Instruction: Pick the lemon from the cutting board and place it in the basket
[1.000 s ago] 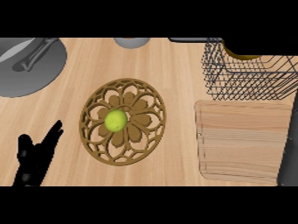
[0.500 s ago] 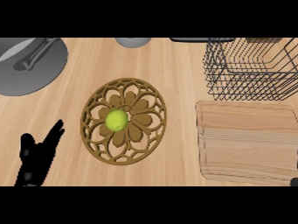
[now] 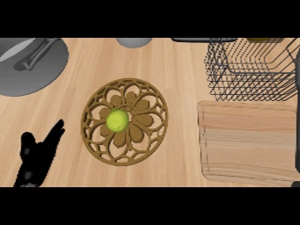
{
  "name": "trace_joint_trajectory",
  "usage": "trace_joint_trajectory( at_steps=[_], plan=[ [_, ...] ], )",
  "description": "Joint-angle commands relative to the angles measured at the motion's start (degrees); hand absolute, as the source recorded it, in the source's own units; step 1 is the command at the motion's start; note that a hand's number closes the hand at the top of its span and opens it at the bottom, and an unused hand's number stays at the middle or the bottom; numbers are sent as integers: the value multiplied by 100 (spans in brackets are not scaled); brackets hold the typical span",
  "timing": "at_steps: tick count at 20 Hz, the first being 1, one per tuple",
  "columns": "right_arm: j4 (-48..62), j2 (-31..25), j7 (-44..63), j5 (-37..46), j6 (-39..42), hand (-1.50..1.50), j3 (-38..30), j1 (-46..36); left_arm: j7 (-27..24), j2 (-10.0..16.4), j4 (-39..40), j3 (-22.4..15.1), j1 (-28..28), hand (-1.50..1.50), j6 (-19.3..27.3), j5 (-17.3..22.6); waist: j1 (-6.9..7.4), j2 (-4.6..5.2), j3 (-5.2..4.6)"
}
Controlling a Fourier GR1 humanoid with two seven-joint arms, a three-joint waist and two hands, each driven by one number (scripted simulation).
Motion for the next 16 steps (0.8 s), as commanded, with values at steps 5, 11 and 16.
trace_joint_trajectory(
  at_steps=[5,11,16],
  plan=[
    [1186,-289,-1149,-529,-346,150,-444,169,350,-95,-89,-64,205,0,-36,-17,7,27,-59],
    [1547,-857,-884,414,-668,150,-145,496,100,-37,44,19,366,0,-116,-34,-43,16,-66],
    [2076,-1105,-1969,352,-483,-150,10,754,-94,-105,171,15,439,0,-216,-29,-4,33,-61]
  ],
)
